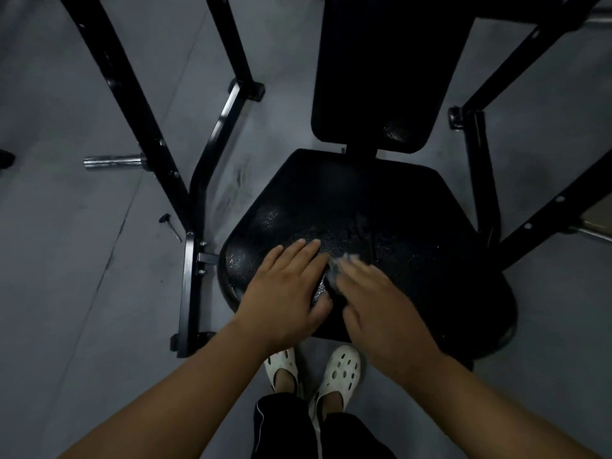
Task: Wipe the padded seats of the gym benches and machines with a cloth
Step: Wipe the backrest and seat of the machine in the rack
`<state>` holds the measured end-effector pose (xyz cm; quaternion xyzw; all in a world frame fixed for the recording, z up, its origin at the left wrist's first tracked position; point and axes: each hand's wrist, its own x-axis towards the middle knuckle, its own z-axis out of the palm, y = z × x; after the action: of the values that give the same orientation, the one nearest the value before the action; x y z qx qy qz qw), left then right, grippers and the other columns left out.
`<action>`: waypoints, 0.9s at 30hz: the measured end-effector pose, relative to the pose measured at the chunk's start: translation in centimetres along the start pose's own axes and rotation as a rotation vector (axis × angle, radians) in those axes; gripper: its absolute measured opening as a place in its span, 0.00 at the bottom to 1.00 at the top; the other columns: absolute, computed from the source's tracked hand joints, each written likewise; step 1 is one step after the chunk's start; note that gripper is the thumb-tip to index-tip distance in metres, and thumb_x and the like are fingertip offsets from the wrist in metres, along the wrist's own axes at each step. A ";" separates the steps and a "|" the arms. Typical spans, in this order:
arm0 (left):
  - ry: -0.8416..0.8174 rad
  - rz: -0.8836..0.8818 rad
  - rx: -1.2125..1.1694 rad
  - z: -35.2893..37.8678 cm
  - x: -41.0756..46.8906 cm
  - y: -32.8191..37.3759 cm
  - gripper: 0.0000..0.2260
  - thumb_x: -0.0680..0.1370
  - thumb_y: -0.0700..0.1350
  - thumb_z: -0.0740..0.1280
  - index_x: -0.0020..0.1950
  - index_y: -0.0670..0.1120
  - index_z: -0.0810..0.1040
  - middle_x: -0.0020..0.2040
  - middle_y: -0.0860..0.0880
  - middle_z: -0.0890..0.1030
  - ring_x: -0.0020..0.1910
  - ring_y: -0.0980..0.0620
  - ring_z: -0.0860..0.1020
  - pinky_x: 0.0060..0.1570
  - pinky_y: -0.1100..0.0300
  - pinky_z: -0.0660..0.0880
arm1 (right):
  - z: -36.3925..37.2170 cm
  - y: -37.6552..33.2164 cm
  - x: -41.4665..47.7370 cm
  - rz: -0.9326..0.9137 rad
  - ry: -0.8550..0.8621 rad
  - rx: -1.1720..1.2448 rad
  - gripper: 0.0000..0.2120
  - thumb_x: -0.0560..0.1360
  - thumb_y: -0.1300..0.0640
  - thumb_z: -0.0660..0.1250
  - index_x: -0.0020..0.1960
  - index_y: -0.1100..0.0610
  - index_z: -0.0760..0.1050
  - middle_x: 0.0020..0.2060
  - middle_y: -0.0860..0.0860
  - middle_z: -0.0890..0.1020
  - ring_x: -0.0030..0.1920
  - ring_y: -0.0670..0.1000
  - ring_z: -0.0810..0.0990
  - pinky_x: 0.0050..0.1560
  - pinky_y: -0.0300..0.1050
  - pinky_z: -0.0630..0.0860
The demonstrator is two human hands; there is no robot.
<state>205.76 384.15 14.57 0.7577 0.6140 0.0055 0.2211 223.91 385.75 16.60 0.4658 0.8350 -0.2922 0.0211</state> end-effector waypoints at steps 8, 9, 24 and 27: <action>-0.027 -0.038 0.007 -0.2 1.9 0.8 0.34 0.74 0.60 0.47 0.78 0.49 0.64 0.80 0.49 0.60 0.79 0.51 0.55 0.77 0.47 0.52 | -0.5 3.9 4.8 0.248 0.172 0.018 0.25 0.73 0.58 0.54 0.66 0.63 0.78 0.65 0.59 0.78 0.69 0.59 0.73 0.72 0.49 0.64; -0.027 -0.049 -0.005 -0.1 2.2 0.8 0.34 0.74 0.60 0.46 0.78 0.49 0.63 0.80 0.50 0.60 0.79 0.51 0.55 0.78 0.49 0.51 | -0.1 2.8 4.6 0.208 0.156 0.025 0.26 0.74 0.59 0.54 0.68 0.61 0.76 0.68 0.57 0.77 0.72 0.58 0.71 0.73 0.48 0.62; -0.048 -0.095 -0.039 0.0 6.4 0.6 0.38 0.71 0.58 0.44 0.79 0.46 0.61 0.80 0.47 0.60 0.79 0.50 0.55 0.77 0.53 0.49 | 0.1 5.0 7.9 0.038 0.160 0.167 0.19 0.82 0.63 0.58 0.72 0.58 0.73 0.72 0.54 0.73 0.73 0.52 0.69 0.73 0.46 0.65; -0.073 -0.098 -0.021 -0.1 6.7 0.8 0.39 0.71 0.59 0.43 0.79 0.45 0.60 0.80 0.46 0.59 0.79 0.49 0.55 0.78 0.52 0.49 | -1.3 8.8 4.3 -0.031 0.121 0.112 0.22 0.79 0.64 0.55 0.70 0.57 0.75 0.70 0.53 0.75 0.71 0.51 0.72 0.72 0.44 0.66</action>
<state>208.10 390.30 13.18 0.7241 0.6418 -0.0267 0.2511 228.70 393.17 12.24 0.4700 0.8243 -0.3100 -0.0602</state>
